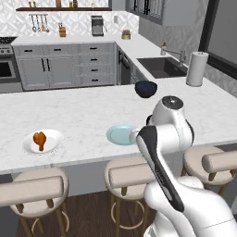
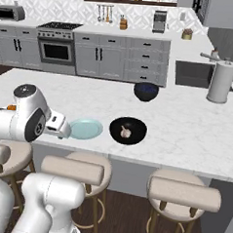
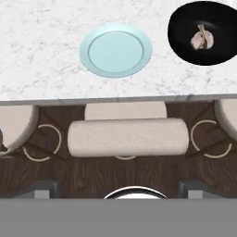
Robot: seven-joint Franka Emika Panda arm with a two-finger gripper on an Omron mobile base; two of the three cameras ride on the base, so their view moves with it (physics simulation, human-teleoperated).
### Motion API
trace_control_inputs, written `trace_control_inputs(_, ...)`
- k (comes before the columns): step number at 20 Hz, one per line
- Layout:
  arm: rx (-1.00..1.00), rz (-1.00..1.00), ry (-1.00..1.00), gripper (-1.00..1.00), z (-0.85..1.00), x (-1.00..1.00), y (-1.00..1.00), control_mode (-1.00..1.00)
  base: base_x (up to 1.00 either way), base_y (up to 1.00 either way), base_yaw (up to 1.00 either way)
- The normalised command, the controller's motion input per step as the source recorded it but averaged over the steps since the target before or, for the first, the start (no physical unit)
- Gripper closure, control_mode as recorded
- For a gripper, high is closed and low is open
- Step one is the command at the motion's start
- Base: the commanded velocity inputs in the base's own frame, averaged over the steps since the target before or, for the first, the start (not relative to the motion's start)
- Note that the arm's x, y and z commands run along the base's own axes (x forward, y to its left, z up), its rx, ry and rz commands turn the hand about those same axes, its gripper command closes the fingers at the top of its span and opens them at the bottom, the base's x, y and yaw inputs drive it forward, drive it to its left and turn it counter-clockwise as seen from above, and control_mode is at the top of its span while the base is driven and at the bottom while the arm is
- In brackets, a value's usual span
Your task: Pick the chicken drumstick and garlic from their plates and place them in the bowl. Then put the bowl in the fridge.
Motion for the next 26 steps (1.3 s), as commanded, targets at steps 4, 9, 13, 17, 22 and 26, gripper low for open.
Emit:
trace_control_inputs(4,0.00,0.00,-0.04,-1.00,0.00,0.06,0.97,-1.00,0.00,0.00,0.00)
trace_control_inputs(9,0.00,0.00,0.05,-1.00,0.05,0.73,-0.17,-1.00,0.00,0.00,0.00)
trace_control_inputs(13,0.02,0.00,0.08,-1.00,0.00,0.49,0.00,-1.00,0.00,0.00,0.00)
trace_control_inputs(17,0.02,0.00,0.08,-1.00,0.00,0.21,0.00,-1.00,0.00,0.00,0.00)
trace_control_inputs(22,0.02,0.00,0.06,-1.00,0.00,0.08,-0.01,-1.00,0.00,0.00,0.00)
trace_control_inputs(26,0.00,0.00,0.00,-1.00,0.00,0.00,0.00,1.00,-0.15,0.79,0.00)
